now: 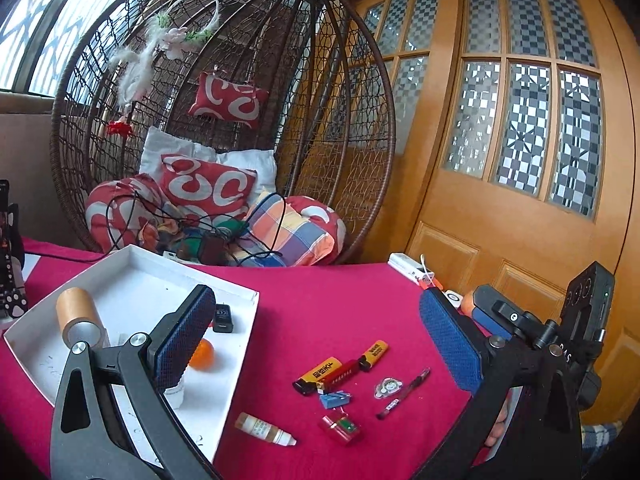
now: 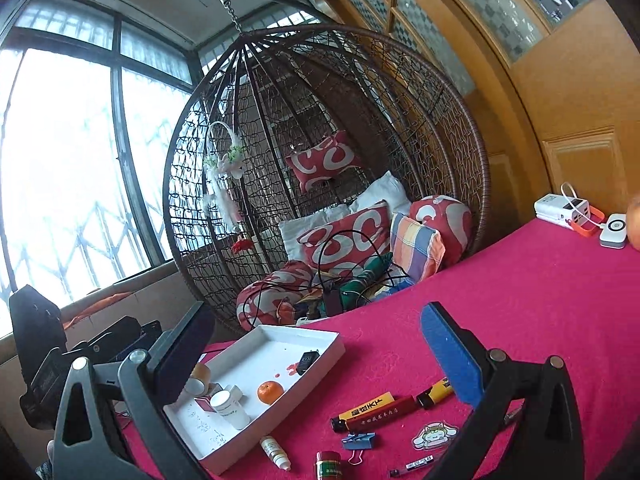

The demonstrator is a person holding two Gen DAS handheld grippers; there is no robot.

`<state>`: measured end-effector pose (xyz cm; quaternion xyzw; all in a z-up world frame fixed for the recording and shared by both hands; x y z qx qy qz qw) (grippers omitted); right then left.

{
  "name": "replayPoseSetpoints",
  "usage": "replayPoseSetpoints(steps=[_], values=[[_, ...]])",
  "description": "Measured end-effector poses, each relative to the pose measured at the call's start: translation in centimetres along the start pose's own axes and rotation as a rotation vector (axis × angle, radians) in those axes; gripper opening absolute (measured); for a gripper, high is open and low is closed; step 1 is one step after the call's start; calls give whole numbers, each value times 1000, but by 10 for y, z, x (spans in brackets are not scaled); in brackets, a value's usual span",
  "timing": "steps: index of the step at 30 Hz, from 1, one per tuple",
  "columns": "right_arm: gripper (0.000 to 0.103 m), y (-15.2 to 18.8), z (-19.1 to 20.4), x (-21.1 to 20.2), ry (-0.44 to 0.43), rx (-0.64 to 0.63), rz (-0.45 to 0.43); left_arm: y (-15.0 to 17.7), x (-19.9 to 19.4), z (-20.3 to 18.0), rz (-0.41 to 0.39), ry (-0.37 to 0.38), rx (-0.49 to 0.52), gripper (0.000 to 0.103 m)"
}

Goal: Organize rigid objects
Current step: 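Grasp the red tin with the left tool while the right tool grasps the yellow lighter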

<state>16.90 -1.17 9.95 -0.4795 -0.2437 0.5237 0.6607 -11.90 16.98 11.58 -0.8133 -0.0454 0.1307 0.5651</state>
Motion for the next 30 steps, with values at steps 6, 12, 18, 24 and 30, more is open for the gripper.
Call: replayPoseSetpoints(steps=[6,12,18,24,30], values=[[103,17,-15,-5,94,-46,36,22,6,11,83,-46,1,103],[103,20,-29,-3,123,-15,71,35,2,40,166,-71,-64,103],[103,31,-38,-1,137,8,112,69,12,49,296,-16,-154,103],[103,35,-48,2,153,34,135,105,37,11,433,51,-67,103],[103,40,-63,3,186,68,155,149,76,-24,585,85,17,99]])
Point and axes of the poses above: each gripper's, at about its wrist camera, not at the fingertips, and x roughly the way its jaws point, z to its left, y to its underside, the point moved 10 cm from there along x, roughly the way its jaws point, and after that the axes turned 11 degrees about y, right-handed, at the moved point
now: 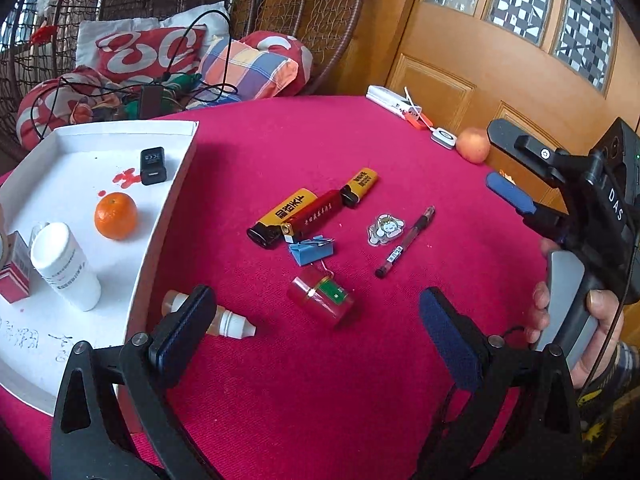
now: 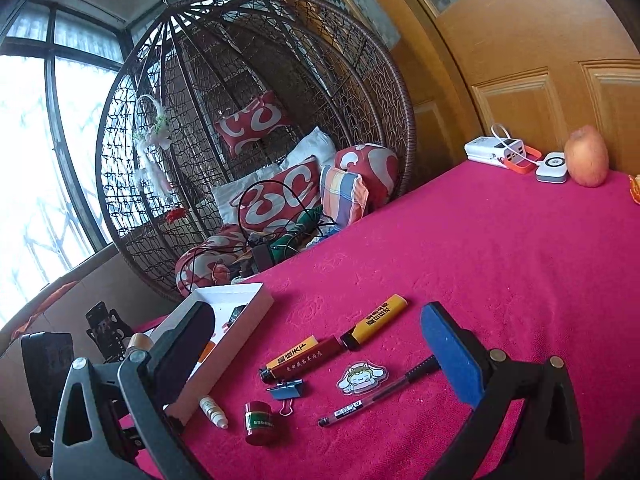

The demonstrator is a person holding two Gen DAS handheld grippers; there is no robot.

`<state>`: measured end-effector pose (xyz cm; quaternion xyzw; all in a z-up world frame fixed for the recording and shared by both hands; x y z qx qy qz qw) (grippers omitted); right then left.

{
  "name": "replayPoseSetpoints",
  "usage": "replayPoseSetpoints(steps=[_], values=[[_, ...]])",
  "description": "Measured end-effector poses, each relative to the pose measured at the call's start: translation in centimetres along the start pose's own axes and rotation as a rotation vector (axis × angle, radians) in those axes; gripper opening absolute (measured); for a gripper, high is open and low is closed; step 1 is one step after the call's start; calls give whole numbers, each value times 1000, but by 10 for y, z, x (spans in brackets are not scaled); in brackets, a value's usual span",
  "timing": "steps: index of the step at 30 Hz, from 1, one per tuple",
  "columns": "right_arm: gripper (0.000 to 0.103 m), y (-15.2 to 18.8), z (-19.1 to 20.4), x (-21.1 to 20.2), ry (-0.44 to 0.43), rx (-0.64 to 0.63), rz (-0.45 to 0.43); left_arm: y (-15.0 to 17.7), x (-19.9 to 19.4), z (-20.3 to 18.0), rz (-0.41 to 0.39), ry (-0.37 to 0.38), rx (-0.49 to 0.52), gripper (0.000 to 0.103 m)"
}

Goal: Organize rigid objects
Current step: 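Grasp the red tin with the left tool while the right tool grasps the yellow lighter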

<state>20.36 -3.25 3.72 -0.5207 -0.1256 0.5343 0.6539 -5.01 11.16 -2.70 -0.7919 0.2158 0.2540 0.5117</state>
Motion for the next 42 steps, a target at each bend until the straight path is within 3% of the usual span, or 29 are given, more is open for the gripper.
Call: replayPoseSetpoints(steps=[1,5,7,8,9,10,13,19,22,28,29,31,32,36,42], values=[[103,0,-2,0,2,9,4,1,9,-3,24,-10,19,93],[103,-2,-9,-1,4,20,7,2,41,-13,95,-48,135,89],[103,-5,-13,-1,2,13,2,5,52,-9,132,-57,143,72],[103,-8,-16,-2,8,11,-4,8,56,-8,141,-53,139,69],[103,-11,-19,-2,15,8,-11,11,57,-7,148,-47,136,55],[103,-14,-22,-1,22,-3,-13,14,58,-7,154,-42,138,48],[103,-16,-27,16,51,-78,34,16,54,-9,147,-38,148,48],[103,20,-13,87,39,-403,299,20,38,-8,115,-21,86,48],[103,39,-8,113,25,-512,388,18,29,-6,97,-16,67,48],[102,61,-6,146,74,-685,457,16,22,-10,77,-5,57,48],[97,66,-6,150,78,-694,483,15,22,-11,75,-2,58,48],[92,64,-3,152,61,-694,482,14,21,-13,71,4,56,48],[81,62,-2,152,60,-703,472,14,21,-14,68,7,55,48],[81,60,-4,146,74,-692,456,10,15,-17,41,4,58,48],[81,23,7,105,57,-552,290,-7,-8,-14,-42,3,37,48]])
Point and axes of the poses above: each gripper's, at about its wrist camera, not at the fingertips, and x roughly the way its jaws point, z to its left, y to its underside, the point moved 10 cm from there along x, roughly the way its jaws point, and after that the axes turned 11 degrees about y, right-handed, at the moved point
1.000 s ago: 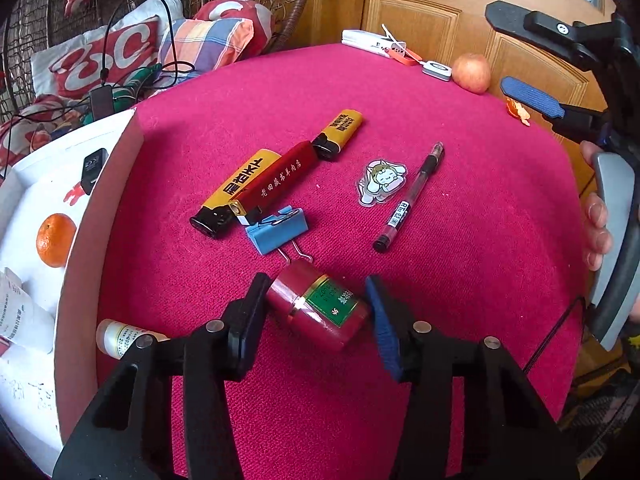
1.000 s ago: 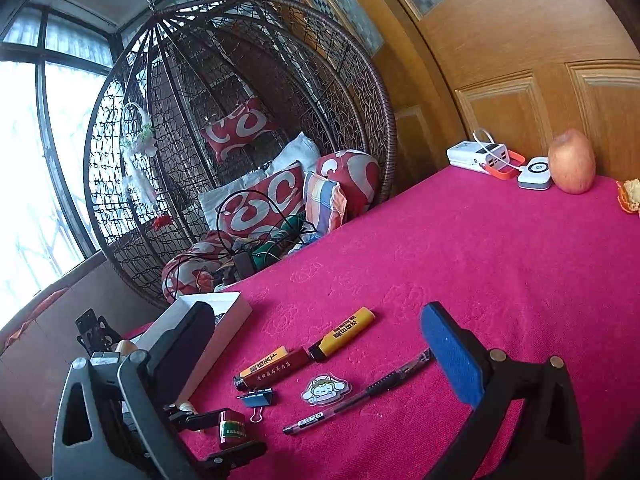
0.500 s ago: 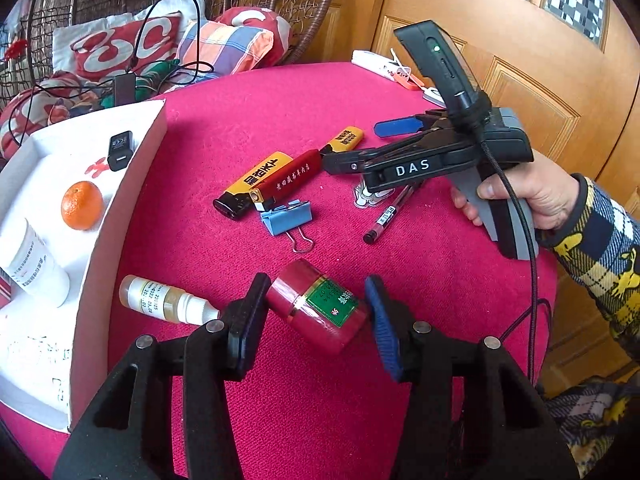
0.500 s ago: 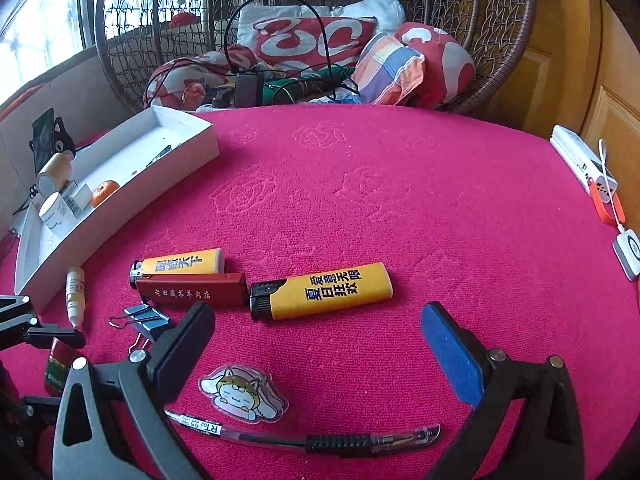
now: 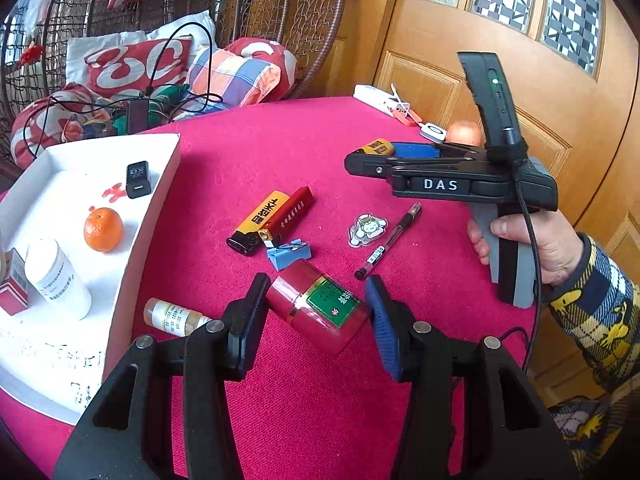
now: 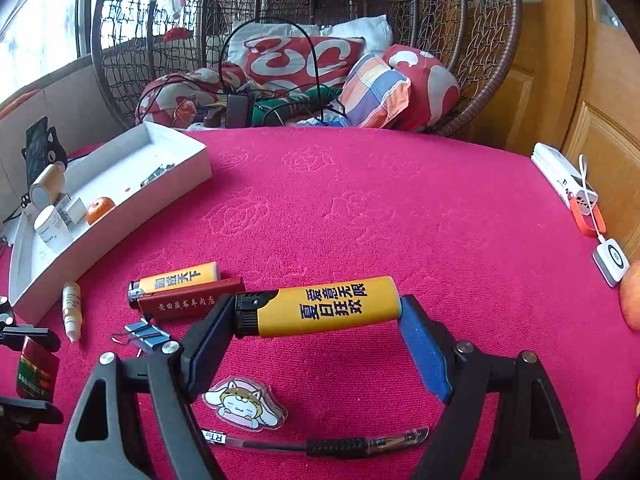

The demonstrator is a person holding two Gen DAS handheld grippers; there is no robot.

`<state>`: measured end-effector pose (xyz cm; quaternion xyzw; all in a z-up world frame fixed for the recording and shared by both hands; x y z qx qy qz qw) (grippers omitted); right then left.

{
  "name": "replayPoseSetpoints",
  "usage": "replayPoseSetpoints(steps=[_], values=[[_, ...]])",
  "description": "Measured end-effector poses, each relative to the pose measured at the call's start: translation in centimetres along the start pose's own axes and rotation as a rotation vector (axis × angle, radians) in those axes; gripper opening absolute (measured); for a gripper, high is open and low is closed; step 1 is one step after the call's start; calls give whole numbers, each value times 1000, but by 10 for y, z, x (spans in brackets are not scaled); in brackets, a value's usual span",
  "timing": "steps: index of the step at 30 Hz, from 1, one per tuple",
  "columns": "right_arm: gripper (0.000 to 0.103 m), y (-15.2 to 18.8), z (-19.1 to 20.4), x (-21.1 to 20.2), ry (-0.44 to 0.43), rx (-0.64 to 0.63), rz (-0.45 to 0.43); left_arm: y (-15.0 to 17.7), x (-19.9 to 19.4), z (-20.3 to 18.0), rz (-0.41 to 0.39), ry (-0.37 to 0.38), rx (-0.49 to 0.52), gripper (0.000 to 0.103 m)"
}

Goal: Organize rigid objects
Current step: 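Grasp the red tin with the left tool while the right tool grasps the yellow lighter, then lower the red tin into the tray with the left tool while the right tool drops the yellow lighter there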

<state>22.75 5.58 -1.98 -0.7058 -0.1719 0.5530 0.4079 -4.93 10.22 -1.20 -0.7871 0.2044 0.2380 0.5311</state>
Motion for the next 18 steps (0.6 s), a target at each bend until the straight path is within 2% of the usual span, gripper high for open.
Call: replayPoseSetpoints(steps=[4,7,18], values=[[81,-15,5,-44,-42,57,-110,-11,-16,5,-54,-10,-18,48],[81,-26,15,-64,-72,58,-153,-16,-30,10,-88,-24,-24,48],[81,-45,58,-86,-156,16,-207,-28,-76,30,-203,-53,-59,48]])
Point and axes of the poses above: each gripper's, at about its wrist camera, not at the fingertips, and x roughly the way its jaws point, z to its left, y to its underside, the point moved 10 cm from there along x, roughly the way its jaws point, and after that the axes turned 11 degrees about y, right-handed, at the moved point
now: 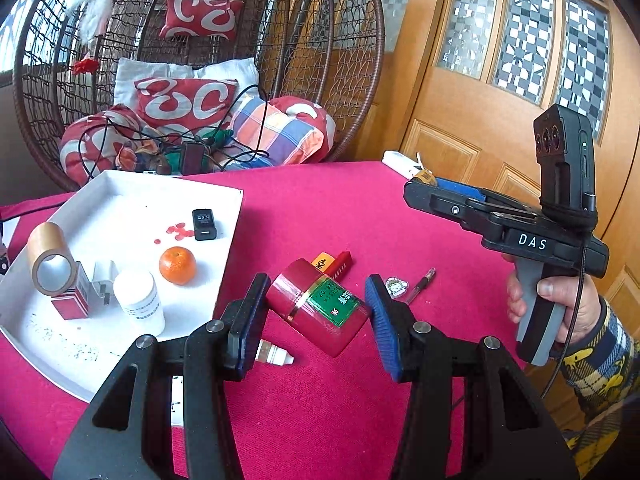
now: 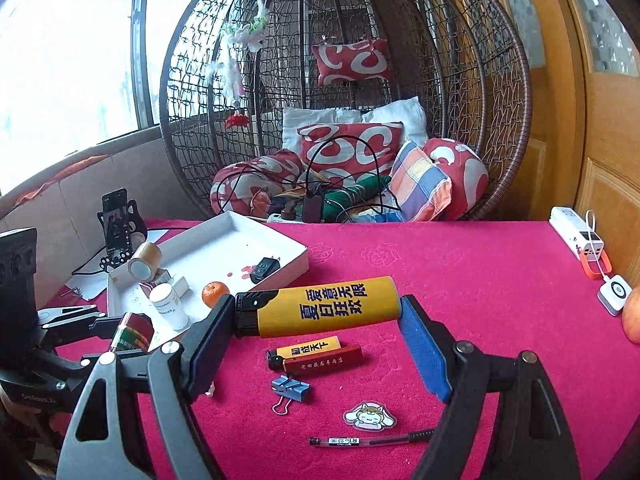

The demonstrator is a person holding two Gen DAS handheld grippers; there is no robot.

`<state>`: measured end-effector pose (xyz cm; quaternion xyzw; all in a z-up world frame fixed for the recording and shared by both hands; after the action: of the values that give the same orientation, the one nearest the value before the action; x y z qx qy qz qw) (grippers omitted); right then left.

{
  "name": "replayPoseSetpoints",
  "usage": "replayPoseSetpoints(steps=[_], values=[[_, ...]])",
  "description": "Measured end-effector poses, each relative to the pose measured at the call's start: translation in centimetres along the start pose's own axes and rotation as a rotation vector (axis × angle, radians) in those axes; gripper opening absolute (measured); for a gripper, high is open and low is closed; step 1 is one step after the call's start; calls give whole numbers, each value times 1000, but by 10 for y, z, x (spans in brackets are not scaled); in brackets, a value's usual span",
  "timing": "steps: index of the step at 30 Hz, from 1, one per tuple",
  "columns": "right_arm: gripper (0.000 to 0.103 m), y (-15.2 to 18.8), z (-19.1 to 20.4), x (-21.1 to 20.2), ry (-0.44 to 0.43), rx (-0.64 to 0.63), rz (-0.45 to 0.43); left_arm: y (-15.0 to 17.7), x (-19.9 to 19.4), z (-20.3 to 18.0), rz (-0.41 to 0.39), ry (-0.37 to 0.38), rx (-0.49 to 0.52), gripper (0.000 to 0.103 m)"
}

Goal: Organize rigid objects
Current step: 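Lower the red tin into the tray with the left tool while the right tool drops the yellow lighter there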

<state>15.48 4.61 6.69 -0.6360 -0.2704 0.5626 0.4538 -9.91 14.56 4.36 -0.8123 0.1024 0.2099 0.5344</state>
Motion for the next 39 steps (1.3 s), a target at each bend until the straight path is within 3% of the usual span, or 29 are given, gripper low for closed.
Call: replayPoseSetpoints(steps=[14,26,33,39], values=[[81,-16,42,7,-44,-41,-15,-9,-45,46,-100,-89,-57,48],[81,-33,74,33,-86,-56,8,-34,-91,133,-181,-271,-132,49],[81,-36,105,64,-136,-14,68,-63,-83,188,-189,-324,-194,49],[81,-25,129,101,-136,12,127,-63,-39,215,-125,-333,-258,49]])
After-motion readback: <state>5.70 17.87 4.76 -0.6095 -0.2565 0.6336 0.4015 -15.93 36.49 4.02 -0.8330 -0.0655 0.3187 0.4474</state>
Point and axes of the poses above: each gripper's, at about its wrist camera, not at the fingertips, and x roughly the way its jaws point, z to its left, y to its underside, the point moved 10 cm from there along x, roughly the way its jaws point, and after that the axes turned 11 degrees about y, right-handed, at the moved point
